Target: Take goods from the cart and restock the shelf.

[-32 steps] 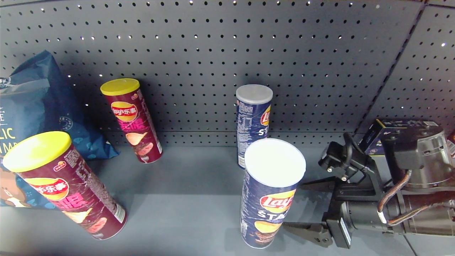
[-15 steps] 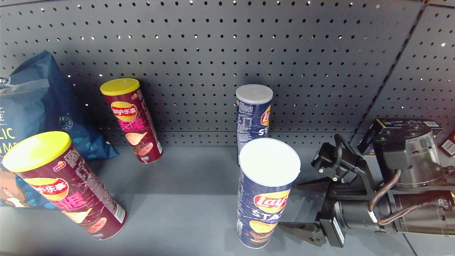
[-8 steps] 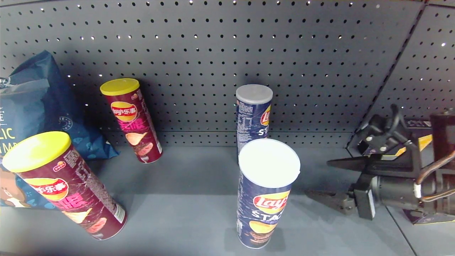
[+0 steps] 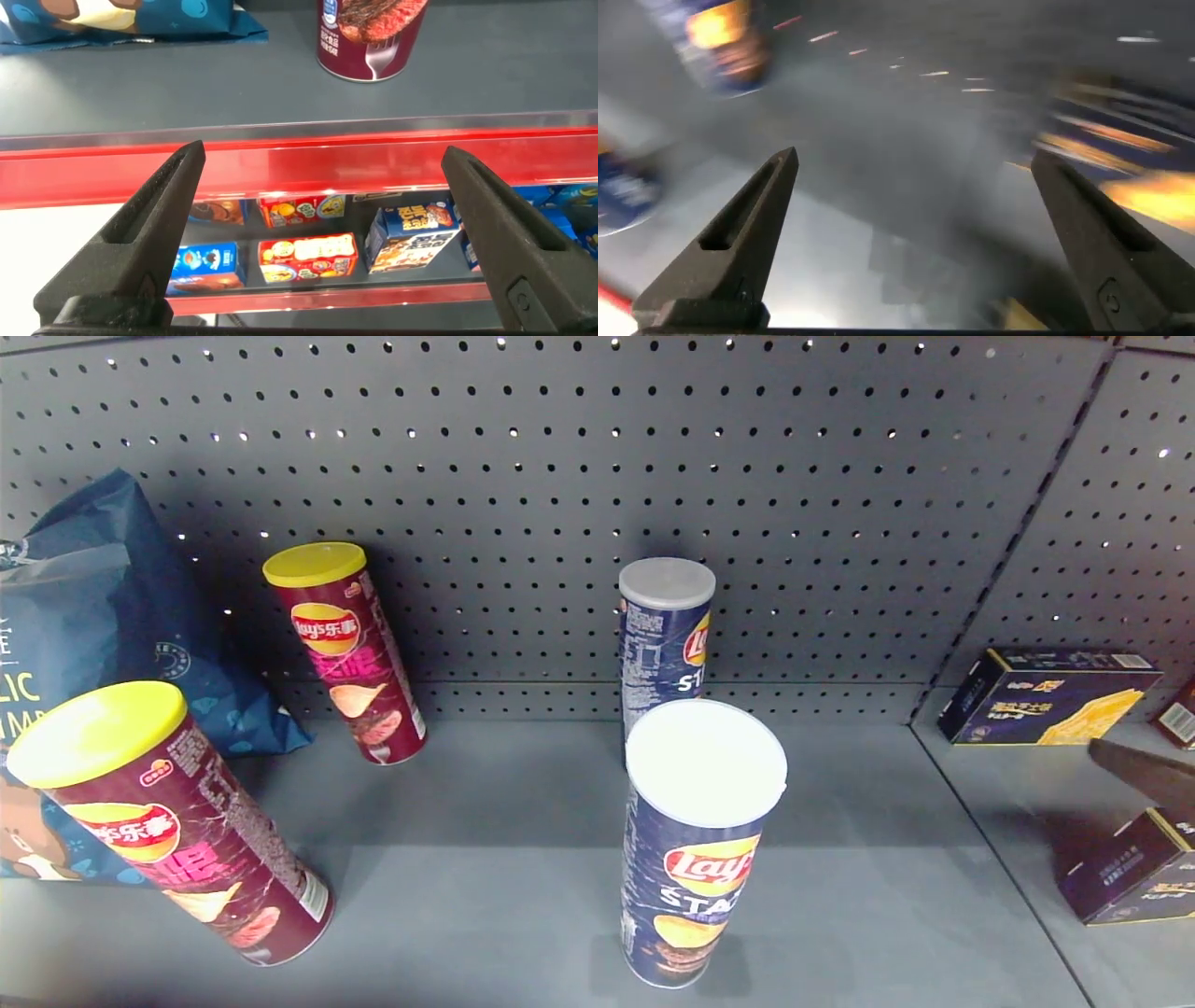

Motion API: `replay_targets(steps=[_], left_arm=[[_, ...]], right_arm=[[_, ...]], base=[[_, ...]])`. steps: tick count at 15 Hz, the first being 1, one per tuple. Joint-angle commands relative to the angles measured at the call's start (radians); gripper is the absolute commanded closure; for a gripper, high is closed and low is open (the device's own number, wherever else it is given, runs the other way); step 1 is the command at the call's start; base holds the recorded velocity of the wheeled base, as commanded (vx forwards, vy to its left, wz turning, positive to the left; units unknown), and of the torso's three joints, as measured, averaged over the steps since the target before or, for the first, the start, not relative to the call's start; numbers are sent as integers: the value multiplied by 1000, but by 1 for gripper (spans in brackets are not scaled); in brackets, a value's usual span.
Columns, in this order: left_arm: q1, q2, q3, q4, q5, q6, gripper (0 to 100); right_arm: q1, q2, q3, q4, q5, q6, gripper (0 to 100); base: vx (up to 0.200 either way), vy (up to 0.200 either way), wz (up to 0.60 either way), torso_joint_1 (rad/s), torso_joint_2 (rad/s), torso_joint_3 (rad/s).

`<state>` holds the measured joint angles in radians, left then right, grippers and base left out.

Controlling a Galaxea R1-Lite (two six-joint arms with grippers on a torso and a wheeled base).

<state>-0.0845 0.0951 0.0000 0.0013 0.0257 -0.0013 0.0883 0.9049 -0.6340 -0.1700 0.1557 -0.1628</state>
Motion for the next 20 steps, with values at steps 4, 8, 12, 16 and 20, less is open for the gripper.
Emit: replay_targets(steps=[4,8,12,16,20], left_arm=[[0,3,0,-1,0,0,0],[-1,2,0,-1,0,0,0],[-1,3,0,-1,0,0,0],[-1,3,0,-1,0,0,0],[-1,2,0,-1,0,0,0]], right_arm=[[-275,-428,238,-13,-41,-1,0],[-318,-686,366,103,-94,3,0],[-318,-811,625,-11,-180,103,0],[-318,-811,634,165,-196,138,0],[-317,-811,634,170,-191,152,0]], base=[[0,0,0,0,0,0],[0,0,0,0,0,0],[0,0,0,0,0,0],[0,0,0,0,0,0],[0,0,0,0,0,0]])
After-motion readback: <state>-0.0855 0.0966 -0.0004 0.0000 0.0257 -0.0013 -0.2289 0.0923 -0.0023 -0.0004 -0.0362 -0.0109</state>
